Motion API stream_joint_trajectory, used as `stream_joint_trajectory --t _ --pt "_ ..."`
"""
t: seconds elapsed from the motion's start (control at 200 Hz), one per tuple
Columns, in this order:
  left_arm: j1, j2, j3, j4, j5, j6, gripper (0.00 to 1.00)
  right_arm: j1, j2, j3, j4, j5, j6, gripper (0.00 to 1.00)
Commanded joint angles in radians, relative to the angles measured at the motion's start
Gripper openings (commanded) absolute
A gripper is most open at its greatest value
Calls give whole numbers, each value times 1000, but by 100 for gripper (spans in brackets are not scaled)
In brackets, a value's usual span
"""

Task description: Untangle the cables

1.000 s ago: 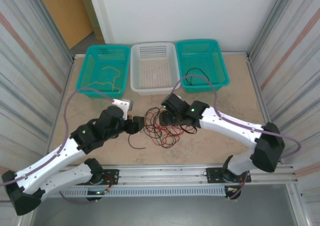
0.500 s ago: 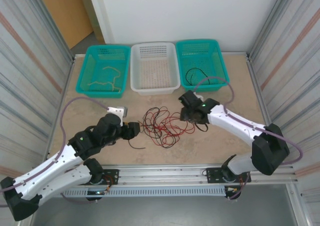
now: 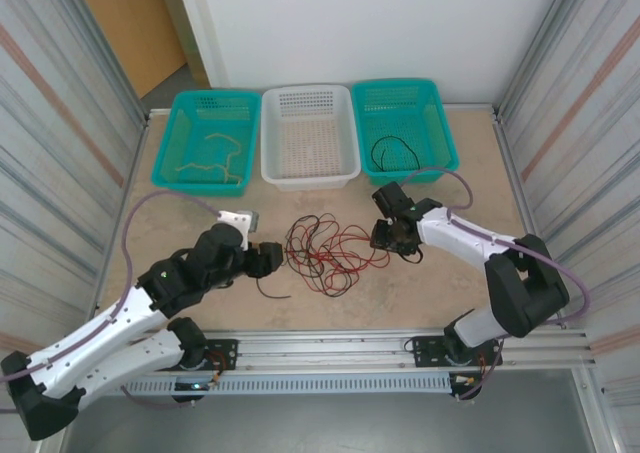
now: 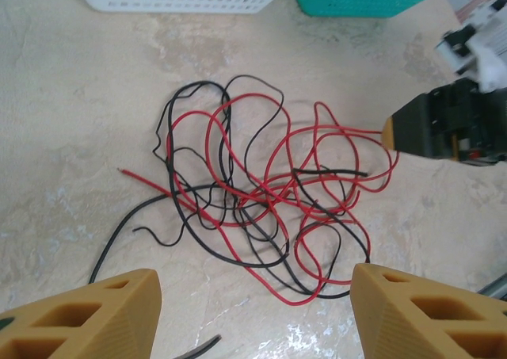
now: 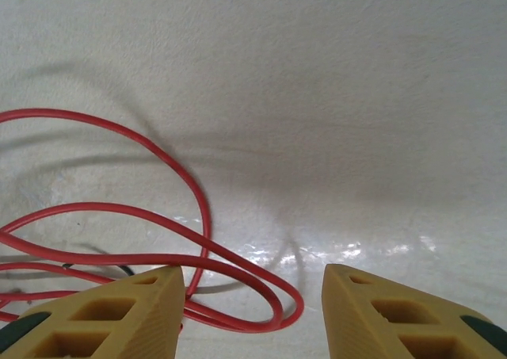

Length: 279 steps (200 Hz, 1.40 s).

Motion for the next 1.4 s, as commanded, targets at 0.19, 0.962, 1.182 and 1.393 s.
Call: stream_joint_trajectory --t 0.19,0.962,1.182,1.393 --pt "12 -9 42 -3 6 33 66 49 3 33 11 -23 -39 12" --pt "24 198 347 217 232 441 95 472 -457 478 -34 180 -293 0" --pt "24 259 343 287 286 458 98 438 -475 551 -28 106 -323 0" --pt "24 262 283 404 437 383 84 424 -493 518 13 87 -293 0"
